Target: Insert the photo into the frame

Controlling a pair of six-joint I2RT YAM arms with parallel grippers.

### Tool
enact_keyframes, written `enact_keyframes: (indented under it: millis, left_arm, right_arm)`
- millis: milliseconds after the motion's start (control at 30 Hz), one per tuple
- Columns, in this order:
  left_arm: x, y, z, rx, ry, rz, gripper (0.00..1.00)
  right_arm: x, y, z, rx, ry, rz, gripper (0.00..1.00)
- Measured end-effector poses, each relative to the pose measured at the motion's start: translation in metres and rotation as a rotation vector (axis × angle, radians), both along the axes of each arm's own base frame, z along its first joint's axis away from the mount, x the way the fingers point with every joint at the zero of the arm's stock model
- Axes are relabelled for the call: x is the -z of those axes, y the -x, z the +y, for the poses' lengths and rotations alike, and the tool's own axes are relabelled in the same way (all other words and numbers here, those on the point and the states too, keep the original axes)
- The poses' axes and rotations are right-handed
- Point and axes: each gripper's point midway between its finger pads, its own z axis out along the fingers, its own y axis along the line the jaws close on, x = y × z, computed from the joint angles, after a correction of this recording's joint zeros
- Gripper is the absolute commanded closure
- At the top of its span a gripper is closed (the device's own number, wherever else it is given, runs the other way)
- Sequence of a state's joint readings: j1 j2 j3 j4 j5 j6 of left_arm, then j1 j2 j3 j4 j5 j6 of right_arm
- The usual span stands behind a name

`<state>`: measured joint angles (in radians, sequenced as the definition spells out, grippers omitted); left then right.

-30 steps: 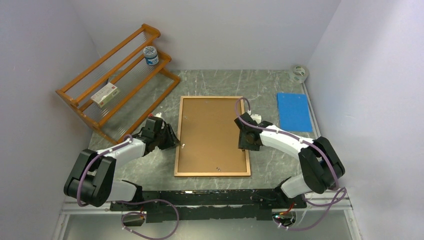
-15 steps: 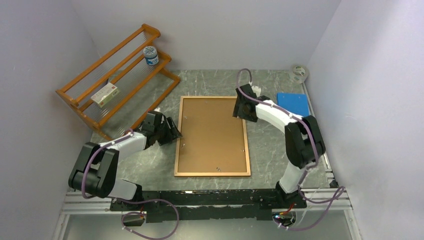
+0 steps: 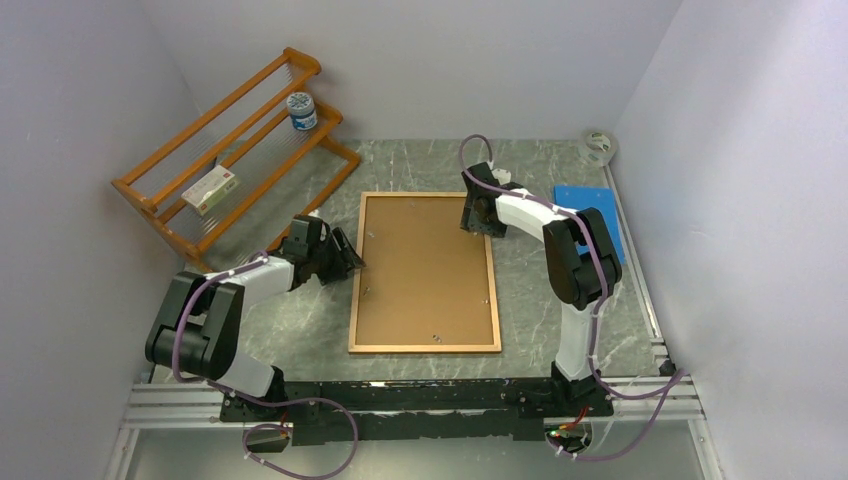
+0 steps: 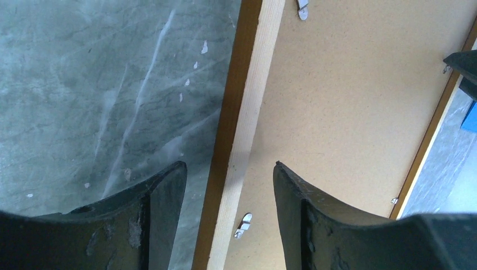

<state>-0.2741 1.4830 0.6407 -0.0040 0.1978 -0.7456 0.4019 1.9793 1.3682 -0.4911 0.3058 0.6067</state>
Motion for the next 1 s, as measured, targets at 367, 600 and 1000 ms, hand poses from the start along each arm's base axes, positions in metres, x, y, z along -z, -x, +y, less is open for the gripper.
enact_keyframes:
  millis: [367,600,1000]
  left_arm:
    - [0.000,-0.002,-0.003,0.009,0.012,-0.005,0.36]
    - [0.000,-0.002,-0.003,0.009,0.012,-0.006,0.36]
    - [-0.001,-0.003,-0.002,0.004,0.013,-0.007,0.34]
  right_arm:
    - [0.001,-0.001,-0.009,-0.002,0.023,0.006,0.68]
    - [0.000,-0.001,-0.010,-0.028,0.036,0.007,0.75]
    - [-0.018,0.000,-0.005,-0.090,0.011,-0.014,0.33]
